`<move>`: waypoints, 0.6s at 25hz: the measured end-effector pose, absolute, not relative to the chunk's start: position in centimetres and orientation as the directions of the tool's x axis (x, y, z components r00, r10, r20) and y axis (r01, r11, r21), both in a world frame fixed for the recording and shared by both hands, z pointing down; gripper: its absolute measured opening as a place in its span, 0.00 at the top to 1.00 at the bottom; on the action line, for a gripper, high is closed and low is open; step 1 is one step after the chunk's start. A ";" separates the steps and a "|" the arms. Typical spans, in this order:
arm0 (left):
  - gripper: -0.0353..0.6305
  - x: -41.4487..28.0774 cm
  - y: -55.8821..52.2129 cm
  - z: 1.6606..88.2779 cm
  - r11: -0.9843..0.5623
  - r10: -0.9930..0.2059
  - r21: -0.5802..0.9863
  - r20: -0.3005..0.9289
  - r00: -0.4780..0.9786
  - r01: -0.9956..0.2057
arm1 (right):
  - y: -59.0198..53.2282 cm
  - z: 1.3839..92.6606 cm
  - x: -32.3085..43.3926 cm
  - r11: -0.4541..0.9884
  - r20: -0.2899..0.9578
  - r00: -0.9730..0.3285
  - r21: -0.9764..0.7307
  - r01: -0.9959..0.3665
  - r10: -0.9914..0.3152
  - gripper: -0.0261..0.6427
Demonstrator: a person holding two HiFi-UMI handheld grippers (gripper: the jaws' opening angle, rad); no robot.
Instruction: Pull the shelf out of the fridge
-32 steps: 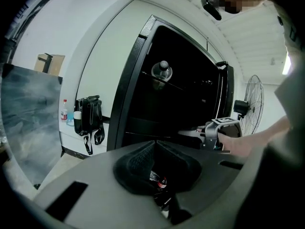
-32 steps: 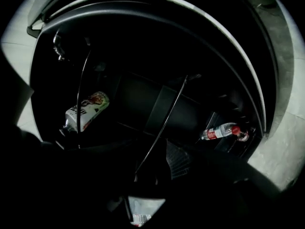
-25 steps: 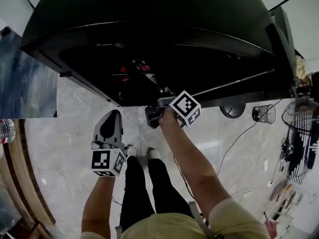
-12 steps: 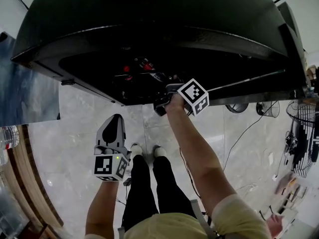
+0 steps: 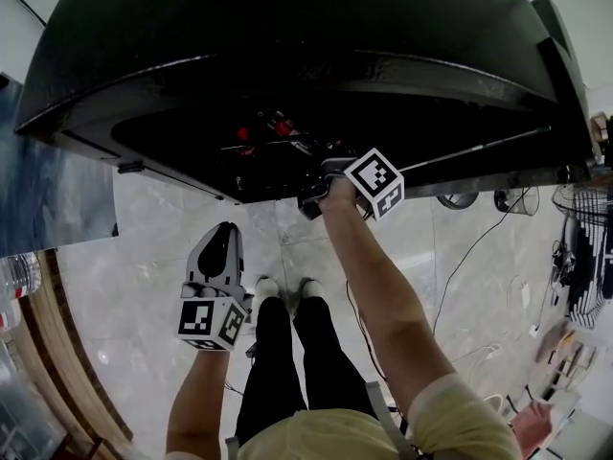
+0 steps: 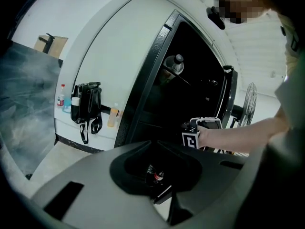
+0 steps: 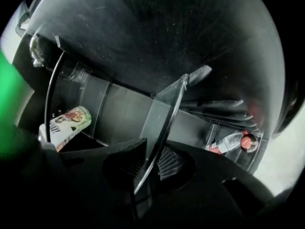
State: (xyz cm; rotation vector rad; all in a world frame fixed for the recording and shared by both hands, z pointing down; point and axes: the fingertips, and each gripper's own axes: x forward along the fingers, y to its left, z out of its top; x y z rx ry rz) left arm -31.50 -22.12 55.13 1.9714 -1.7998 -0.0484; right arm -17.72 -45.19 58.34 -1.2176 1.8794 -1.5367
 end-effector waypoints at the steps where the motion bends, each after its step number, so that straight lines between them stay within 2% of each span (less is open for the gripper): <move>1: 0.92 -31.5 -22.1 55.2 -0.030 -0.949 0.373 0.281 0.143 -0.927 | -45.0 58.3 -17.8 0.002 0.197 -0.529 -0.936 -0.353 -0.825 0.86; 15: 0.77 -31.2 -23.1 54.4 0.005 -0.959 0.623 0.225 0.173 -0.782 | -41.3 58.4 -16.6 -0.015 0.194 -0.543 -0.949 -0.316 -0.817 0.87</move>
